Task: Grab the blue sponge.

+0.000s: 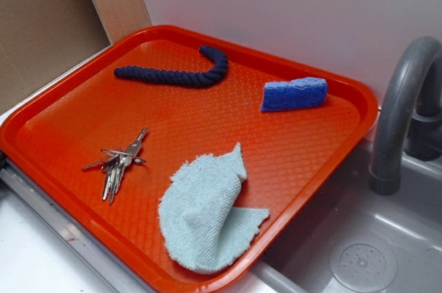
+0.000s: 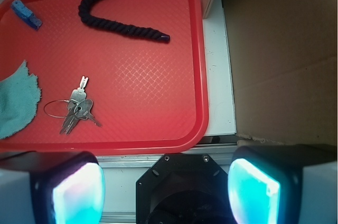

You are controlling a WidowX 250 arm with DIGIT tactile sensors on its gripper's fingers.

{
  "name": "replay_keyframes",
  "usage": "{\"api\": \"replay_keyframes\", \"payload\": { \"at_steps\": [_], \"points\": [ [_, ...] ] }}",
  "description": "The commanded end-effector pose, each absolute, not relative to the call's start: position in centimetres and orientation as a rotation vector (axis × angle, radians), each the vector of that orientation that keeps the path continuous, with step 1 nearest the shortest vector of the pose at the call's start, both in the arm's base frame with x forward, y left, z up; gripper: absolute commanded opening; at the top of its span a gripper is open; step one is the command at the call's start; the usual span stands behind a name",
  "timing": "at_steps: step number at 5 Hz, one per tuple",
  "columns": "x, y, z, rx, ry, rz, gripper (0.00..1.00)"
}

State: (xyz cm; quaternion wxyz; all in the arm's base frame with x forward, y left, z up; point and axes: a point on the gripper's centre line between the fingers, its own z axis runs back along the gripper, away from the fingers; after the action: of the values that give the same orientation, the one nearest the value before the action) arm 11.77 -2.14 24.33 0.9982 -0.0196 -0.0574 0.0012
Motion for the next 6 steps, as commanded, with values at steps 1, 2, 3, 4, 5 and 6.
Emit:
{"api": "replay_keyframes", "payload": {
  "at_steps": [1, 2, 3, 4, 5, 6],
  "points": [
    [11.8, -2.1, 24.3, -0.039, -0.115, 0.002, 1.00],
    [15.1, -4.4, 24.6, 0.015, -0.179, -0.250, 1.00],
    [15.7, -6.3, 25.5, -0.015, -0.319, -0.497, 1.00],
    [16.9, -8.0, 24.8, -0.096, -0.495, -0.716, 1.00],
    [19.1, -10.3, 23.3, -0.158, -0.589, -0.791, 1.00],
    [22.3, -12.8, 22.3, -0.140, -0.583, -0.837, 1.00]
  ]
}}
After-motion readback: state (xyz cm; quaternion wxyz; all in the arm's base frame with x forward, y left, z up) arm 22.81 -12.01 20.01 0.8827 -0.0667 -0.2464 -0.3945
